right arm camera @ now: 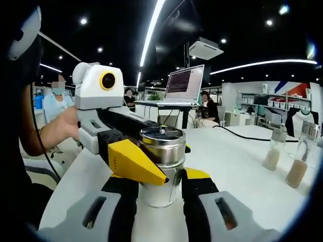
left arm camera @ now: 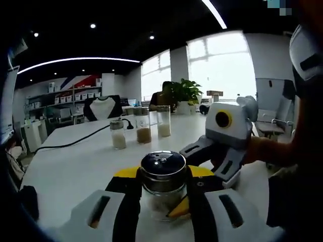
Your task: Rotate the seasoning bottle until the label or dispensing opening points toward the visible target arrow and the bottle remains upright within the marked orientation range
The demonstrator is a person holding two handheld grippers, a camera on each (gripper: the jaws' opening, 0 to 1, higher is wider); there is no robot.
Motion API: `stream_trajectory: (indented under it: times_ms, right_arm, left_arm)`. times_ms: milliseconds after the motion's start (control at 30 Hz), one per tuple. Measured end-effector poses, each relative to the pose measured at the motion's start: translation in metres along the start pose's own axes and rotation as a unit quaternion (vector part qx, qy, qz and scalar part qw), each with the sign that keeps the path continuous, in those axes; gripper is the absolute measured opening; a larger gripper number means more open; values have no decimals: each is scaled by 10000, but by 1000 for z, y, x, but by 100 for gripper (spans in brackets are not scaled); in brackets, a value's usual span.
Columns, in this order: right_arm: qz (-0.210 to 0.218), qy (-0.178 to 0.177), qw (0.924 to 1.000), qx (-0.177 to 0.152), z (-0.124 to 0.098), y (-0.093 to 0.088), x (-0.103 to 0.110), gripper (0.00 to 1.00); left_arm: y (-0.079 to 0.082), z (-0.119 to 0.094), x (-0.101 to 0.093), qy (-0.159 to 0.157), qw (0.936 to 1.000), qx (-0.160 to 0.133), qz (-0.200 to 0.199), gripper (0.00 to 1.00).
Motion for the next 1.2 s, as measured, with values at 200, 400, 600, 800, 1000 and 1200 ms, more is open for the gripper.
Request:
stream_trajectory:
  times_ms: [200,400,600,800,1000,1200]
  right_arm:
    - [41,-13,10000,23,0,0,1,31]
    - [87,-143,9998,56,0,1,3,31]
    - [170,-373,9992,44,0,1,5,31]
    - [221,-517,9984,4,-1,1,8,30]
    - [291,-681,9972,-61,-3,0,11,30]
    - [262,-740,9969,-56,-3,0,12,30]
  left_arm:
    - [1,-1,-1,14,10000,55,-1,36]
    - [3,-3,-4,106,9998,149,72,36]
    - [5,-5,-6,385,9989,222,166,36]
    - [6,-8,-10,667,9971,345,145,36]
    - [7,-10,-13,845,9955,409,113,35]
    - [11,-12,-15,826,9957,150,-381,44]
Point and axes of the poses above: the point that each gripper's makers call its tool centre point, and the gripper's own axes: z roughly forward along the fingers, x roughly to its left, y roughly out of its top, the point moved 8 cm from there along -z, roughly backward along the fingers, and after that the axes turned 12 degrees about -x, right-handed, at the moved point
